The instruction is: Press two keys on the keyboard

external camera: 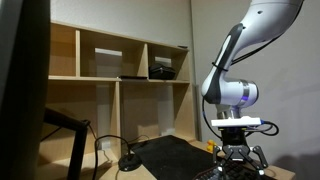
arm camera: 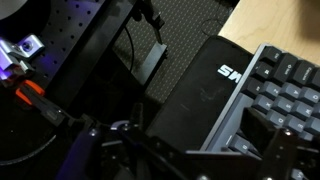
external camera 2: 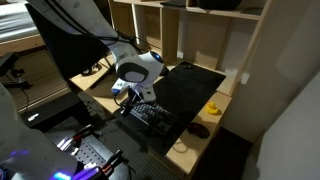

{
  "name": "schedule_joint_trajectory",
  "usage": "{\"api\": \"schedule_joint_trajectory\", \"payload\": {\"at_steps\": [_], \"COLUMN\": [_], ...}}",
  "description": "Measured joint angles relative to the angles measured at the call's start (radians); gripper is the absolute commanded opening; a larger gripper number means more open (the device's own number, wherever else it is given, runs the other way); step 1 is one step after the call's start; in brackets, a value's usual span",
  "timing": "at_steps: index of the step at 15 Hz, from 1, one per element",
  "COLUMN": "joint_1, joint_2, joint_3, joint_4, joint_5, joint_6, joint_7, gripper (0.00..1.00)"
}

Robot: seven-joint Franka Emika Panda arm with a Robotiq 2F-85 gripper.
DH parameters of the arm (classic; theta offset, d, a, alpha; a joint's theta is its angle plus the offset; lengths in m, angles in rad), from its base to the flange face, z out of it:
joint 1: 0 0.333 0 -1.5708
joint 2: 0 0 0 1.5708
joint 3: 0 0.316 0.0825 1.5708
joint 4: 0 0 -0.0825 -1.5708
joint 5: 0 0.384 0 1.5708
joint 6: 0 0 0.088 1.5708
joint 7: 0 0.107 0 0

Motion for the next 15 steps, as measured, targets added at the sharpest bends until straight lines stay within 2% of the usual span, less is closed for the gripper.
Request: {"api": "schedule_joint_trajectory", "payload": {"at_steps": [9, 15], "joint_1": [0.007, 0.008], "joint_2": [0.137, 0.142], "joint_3": [0.0, -0.001], "joint_4": [0.025, 0.032], "joint_5": [0.096, 0.097], "joint_6": [0.101, 0.102], "joint_7": [-0.001, 0.001], "gripper": [1.0, 1.0]}}
